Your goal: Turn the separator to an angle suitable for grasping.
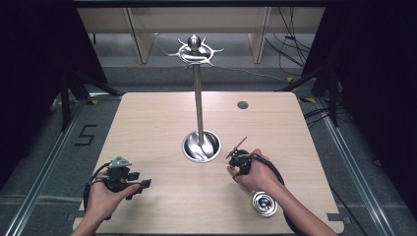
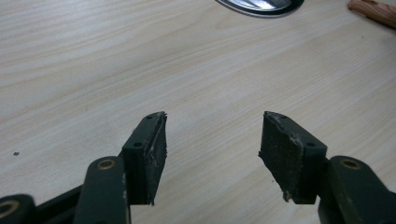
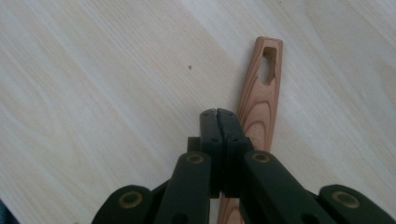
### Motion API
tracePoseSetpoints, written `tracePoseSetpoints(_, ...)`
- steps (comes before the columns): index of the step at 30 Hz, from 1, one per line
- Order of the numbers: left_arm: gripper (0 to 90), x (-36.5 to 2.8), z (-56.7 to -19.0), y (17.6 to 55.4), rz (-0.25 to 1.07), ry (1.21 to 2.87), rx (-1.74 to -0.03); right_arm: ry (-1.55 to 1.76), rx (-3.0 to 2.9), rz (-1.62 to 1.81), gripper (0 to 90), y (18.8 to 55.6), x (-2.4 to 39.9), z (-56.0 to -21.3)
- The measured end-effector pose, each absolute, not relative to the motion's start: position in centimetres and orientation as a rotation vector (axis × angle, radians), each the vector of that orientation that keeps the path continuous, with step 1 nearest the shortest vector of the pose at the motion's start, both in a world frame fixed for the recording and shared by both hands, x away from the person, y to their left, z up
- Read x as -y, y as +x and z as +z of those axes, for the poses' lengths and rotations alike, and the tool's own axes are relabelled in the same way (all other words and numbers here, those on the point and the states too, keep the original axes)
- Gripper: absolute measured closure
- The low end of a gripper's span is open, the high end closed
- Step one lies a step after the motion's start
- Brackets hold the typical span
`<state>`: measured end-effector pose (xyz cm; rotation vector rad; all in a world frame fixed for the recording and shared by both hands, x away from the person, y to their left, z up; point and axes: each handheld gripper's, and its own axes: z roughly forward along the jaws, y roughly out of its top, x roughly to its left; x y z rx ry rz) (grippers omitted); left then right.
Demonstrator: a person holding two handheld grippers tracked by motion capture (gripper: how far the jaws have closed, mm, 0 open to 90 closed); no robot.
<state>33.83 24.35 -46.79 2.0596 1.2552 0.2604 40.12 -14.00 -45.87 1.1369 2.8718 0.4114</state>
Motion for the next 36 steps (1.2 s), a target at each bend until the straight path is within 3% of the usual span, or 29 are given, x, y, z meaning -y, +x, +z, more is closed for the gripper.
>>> tracePoseSetpoints(17,39.6,-24.0,-47.1,33.8,0.24,2.066,-1.264,1.211,-2.809,0.277,90.0,41.6,13.7,-47.5)
tracePoseSetpoints(35,39.5,-23.8,-47.2,33.8,0.219,2.07,-1.282,1.457,-2.655,0.255,89.9,42.5,18.0,-46.8)
tracePoseSetpoints(36,39.4,-23.8,-47.2,33.8,0.222,2.069,-1.284,1.469,-2.636,0.3,85.8,42.1,18.2,-46.3)
